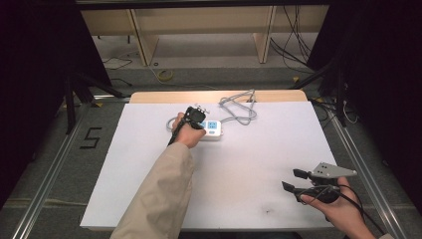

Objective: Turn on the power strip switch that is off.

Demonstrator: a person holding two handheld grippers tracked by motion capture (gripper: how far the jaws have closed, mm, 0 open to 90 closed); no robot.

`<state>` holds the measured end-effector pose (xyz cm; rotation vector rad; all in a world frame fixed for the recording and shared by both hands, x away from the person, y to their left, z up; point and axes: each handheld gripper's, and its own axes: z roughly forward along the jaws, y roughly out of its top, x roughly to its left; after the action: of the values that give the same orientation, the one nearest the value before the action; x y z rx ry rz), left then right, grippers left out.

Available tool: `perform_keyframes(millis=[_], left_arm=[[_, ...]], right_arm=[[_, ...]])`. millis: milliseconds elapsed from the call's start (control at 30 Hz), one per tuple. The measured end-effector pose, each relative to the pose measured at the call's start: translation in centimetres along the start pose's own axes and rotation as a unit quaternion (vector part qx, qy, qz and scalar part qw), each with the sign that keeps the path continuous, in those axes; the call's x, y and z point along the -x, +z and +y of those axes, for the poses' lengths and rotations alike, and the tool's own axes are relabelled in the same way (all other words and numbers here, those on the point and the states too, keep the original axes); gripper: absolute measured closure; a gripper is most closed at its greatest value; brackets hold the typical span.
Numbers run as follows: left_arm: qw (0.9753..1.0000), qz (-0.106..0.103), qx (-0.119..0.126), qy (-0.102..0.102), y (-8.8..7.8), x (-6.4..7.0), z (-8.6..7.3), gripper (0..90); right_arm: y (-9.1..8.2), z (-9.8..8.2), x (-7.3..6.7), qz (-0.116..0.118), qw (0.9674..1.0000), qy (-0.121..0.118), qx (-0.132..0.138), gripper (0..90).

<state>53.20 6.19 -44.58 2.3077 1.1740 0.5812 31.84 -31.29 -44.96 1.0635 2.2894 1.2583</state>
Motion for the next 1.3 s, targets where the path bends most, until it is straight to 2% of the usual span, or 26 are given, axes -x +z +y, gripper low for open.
perform_keyframes(millis=[667, 967, 1300], left_arm=[[0.9999, -0.002, -0.012, -0.007, 0.08, -0.02, 0.26, 89.9], [0.9996, 0.007, -0.025, 0.007, 0.20, 0.29, 0.65, 89.9], [0.9995, 0.005, -0.030, 0.006, 0.11, 0.30, 0.75, 89.9]], right_arm=[[-0.01, 0.01, -0.07, 0.000, 1.0000, 0.000, -0.002, 35.3], [-0.02, 0.00, -0.07, 0.000, 1.0000, 0.000, -0.002, 35.3], [-0.02, 0.00, -0.05, 0.000, 1.0000, -0.001, -0.002, 35.3]])
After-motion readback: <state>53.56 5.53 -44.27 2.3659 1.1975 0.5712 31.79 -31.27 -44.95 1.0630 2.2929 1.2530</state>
